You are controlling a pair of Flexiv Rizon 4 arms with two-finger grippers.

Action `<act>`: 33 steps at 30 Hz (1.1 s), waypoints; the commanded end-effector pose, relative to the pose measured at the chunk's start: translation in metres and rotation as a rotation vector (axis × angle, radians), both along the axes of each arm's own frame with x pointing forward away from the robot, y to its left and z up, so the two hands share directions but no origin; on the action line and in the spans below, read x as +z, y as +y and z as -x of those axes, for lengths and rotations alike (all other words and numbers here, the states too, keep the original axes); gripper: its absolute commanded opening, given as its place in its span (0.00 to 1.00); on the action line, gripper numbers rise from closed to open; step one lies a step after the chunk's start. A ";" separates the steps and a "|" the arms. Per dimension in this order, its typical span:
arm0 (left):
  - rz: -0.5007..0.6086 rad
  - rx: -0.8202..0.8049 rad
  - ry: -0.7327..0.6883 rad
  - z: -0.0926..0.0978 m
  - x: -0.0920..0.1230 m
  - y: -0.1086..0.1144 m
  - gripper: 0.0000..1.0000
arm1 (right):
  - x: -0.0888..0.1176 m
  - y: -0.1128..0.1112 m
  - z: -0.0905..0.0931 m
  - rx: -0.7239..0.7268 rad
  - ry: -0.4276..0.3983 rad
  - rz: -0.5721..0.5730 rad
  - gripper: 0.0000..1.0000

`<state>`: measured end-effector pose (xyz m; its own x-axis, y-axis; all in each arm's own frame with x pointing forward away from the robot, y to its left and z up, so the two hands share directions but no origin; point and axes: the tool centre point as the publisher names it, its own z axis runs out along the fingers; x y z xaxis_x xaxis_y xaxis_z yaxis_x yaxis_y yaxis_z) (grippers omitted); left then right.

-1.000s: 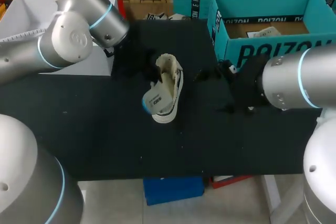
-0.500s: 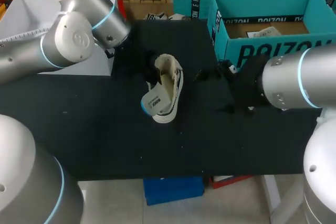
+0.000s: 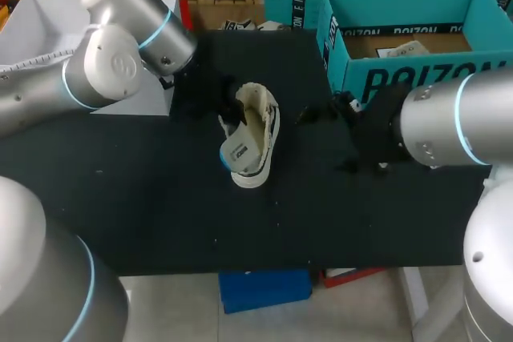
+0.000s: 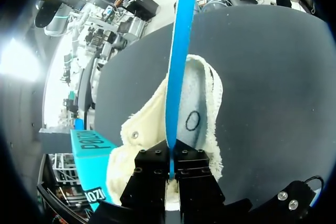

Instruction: Take the shoe out of the shoebox, open the shoe tongue, remove and reinsert the insole, then place the shoe into the shoebox

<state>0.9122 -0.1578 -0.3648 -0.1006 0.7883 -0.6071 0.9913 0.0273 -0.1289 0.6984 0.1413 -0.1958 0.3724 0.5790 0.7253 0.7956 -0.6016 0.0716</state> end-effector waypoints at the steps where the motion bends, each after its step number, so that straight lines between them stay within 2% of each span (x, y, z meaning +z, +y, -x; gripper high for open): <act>1: 0.025 0.013 -0.018 0.002 -0.011 0.000 0.00 | -0.002 0.007 0.000 -0.086 -0.063 0.043 1.00; 6: 0.040 0.040 -0.047 -0.004 -0.018 0.000 0.00 | -0.002 0.007 0.000 -0.086 -0.063 0.043 1.00; 15: 0.083 0.089 -0.116 -0.020 -0.007 -0.007 0.00 | -0.002 0.007 0.000 -0.086 -0.063 0.043 1.00; 16: 0.086 0.086 -0.119 -0.019 -0.006 -0.008 0.09 | -0.002 0.007 0.000 -0.086 -0.063 0.043 1.00; 17: 0.084 0.080 -0.121 -0.018 -0.004 -0.008 0.29 | -0.002 0.007 0.000 -0.086 -0.063 0.043 1.00; 18: 0.084 0.077 -0.119 -0.017 -0.004 -0.008 0.40 | -0.002 0.007 0.000 -0.086 -0.063 0.043 1.00; 19: 0.081 0.074 -0.117 -0.016 -0.003 -0.008 0.80 | -0.002 0.007 0.000 -0.086 -0.063 0.043 1.00; 20: 0.081 0.070 -0.117 -0.015 -0.003 -0.008 1.00 | -0.002 0.007 0.000 -0.086 -0.063 0.043 1.00; 26: 0.098 0.059 -0.096 -0.007 0.003 -0.005 1.00 | -0.002 0.007 0.000 -0.086 -0.063 0.043 1.00; 33: 0.119 0.011 -0.065 0.013 0.016 -0.004 1.00 | -0.002 0.007 0.000 -0.086 -0.063 0.043 1.00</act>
<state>0.9073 -0.1683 -0.3547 -0.0706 0.7058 -0.7049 0.9972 0.0319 -0.0679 0.6983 0.1413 -0.1958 0.3724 0.5791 0.7253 0.7955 -0.6016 0.0719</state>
